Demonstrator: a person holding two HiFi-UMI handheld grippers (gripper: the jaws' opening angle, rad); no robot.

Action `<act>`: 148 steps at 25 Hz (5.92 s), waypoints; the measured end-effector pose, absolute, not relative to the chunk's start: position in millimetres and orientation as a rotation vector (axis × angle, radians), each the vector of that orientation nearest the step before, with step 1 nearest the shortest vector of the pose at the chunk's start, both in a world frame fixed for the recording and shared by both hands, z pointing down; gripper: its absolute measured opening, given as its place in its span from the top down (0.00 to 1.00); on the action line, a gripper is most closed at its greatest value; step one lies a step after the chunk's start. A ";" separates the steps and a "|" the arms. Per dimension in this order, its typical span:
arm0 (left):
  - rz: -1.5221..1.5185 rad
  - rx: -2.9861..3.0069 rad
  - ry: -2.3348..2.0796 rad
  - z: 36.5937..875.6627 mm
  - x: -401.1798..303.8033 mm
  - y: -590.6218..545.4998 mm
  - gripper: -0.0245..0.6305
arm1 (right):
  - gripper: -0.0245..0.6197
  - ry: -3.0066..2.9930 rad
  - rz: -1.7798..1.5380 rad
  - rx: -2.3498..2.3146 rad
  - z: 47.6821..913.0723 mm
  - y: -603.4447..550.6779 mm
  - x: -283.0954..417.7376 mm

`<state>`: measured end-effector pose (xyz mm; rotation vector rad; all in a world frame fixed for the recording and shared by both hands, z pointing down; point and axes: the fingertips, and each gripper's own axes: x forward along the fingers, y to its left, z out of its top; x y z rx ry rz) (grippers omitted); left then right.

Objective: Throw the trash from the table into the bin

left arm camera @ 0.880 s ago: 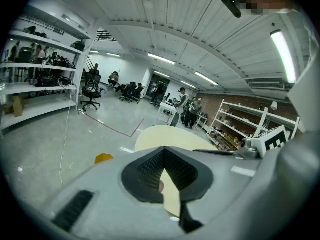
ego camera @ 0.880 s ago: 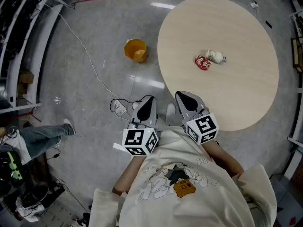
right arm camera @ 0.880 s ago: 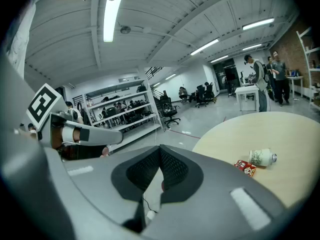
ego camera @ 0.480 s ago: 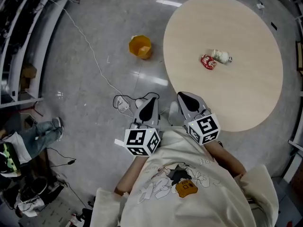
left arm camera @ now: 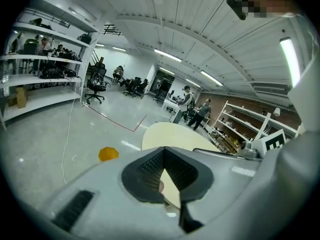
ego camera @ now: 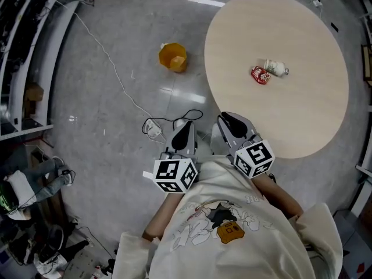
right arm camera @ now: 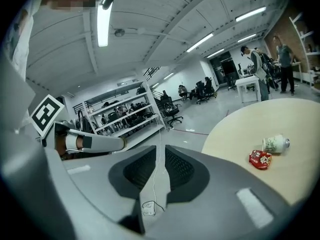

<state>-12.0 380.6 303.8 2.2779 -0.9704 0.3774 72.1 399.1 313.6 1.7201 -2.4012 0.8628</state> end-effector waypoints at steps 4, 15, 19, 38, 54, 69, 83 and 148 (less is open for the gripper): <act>0.373 2.261 -0.921 310.6 -32.8 363.0 0.96 | 0.86 -2.318 0.903 1.817 319.7 390.5 65.5; 0.295 2.262 -0.844 295.0 -106.4 260.8 0.96 | 0.86 -1.971 0.888 2.280 305.5 327.4 94.0; 0.359 2.269 -0.753 301.9 -87.5 246.7 0.96 | 0.86 -1.880 0.939 2.306 314.1 326.7 102.1; 0.540 2.347 -0.605 307.0 66.0 181.5 0.96 | 0.85 -1.699 1.125 2.432 379.3 295.9 228.8; 0.494 2.431 -0.509 300.8 102.2 165.9 0.96 | 0.52 -1.271 1.097 2.530 442.9 338.7 284.8; 0.647 2.467 -0.546 338.3 121.1 165.3 0.96 | 0.37 -1.112 1.225 2.416 528.2 340.1 346.8; 0.808 2.538 -0.408 352.4 166.5 172.0 0.96 | 0.28 -0.948 1.315 2.386 568.1 324.0 361.0; 0.409 2.280 -0.929 322.6 -31.3 88.0 0.96 | 0.32 -1.624 1.121 1.970 459.4 125.7 174.6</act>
